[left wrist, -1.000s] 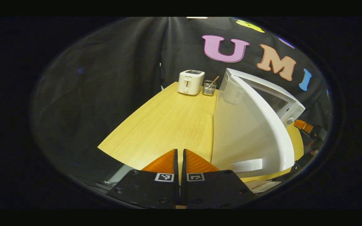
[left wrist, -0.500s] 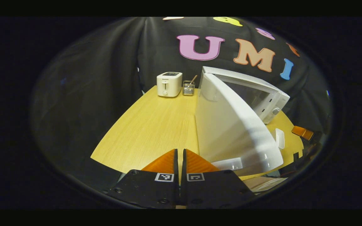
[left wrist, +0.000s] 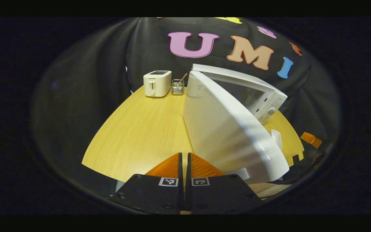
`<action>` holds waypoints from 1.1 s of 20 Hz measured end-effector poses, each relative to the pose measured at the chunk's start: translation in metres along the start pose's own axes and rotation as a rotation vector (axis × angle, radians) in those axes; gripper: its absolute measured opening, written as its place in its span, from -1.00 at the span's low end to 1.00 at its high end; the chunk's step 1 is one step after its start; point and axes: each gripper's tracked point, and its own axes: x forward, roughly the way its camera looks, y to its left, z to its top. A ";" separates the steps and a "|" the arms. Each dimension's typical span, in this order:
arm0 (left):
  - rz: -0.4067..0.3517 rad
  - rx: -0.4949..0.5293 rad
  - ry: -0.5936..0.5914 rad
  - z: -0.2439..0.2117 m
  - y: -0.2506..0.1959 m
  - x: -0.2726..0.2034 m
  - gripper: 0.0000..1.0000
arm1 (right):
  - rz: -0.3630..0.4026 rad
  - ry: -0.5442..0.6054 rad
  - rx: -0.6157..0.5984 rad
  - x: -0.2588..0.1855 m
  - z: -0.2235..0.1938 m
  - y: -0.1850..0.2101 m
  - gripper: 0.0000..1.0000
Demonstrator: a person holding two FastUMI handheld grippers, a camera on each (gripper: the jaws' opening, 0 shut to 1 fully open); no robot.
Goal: Open the microwave oven with the left hand, put the food in, and close the microwave oven.
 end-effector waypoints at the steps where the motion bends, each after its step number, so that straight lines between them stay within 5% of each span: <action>1: -0.010 0.006 -0.002 0.002 -0.006 0.002 -0.97 | -0.002 0.000 -0.006 0.000 0.002 -0.002 1.00; 2: -0.019 0.015 -0.005 0.005 -0.012 0.004 -1.00 | -0.005 0.003 -0.017 0.001 0.002 -0.005 0.84; 4: -0.030 0.034 -0.011 0.011 -0.024 0.015 -0.98 | -0.009 0.013 -0.043 0.003 0.003 -0.010 1.00; 5: -0.034 0.039 -0.012 0.013 -0.030 0.017 -0.98 | -0.009 0.015 -0.055 0.004 0.004 -0.012 0.84; 6: -0.040 0.042 -0.011 0.016 -0.036 0.020 -0.98 | -0.008 0.015 -0.067 0.004 0.006 -0.017 1.00; 11: -0.028 0.064 -0.011 0.027 -0.064 0.031 -0.98 | 0.040 0.019 -0.106 0.019 0.022 -0.033 0.86; 13: 0.011 0.088 -0.017 0.032 -0.070 0.037 -1.00 | 0.055 0.024 -0.137 0.028 0.025 -0.042 1.00; 14: 0.019 0.096 -0.017 0.033 -0.074 0.039 -0.99 | 0.065 0.026 -0.154 0.032 0.026 -0.047 0.84; 18: 0.064 0.096 -0.046 0.047 -0.093 0.052 -0.99 | 0.119 0.027 -0.178 0.049 0.034 -0.060 0.86; 19: 0.070 0.099 -0.061 0.052 -0.099 0.054 -1.00 | 0.129 0.025 -0.179 0.053 0.037 -0.064 1.00; 22: 0.075 0.107 -0.083 0.058 -0.122 0.062 -0.99 | 0.152 0.021 -0.185 0.066 0.043 -0.078 0.86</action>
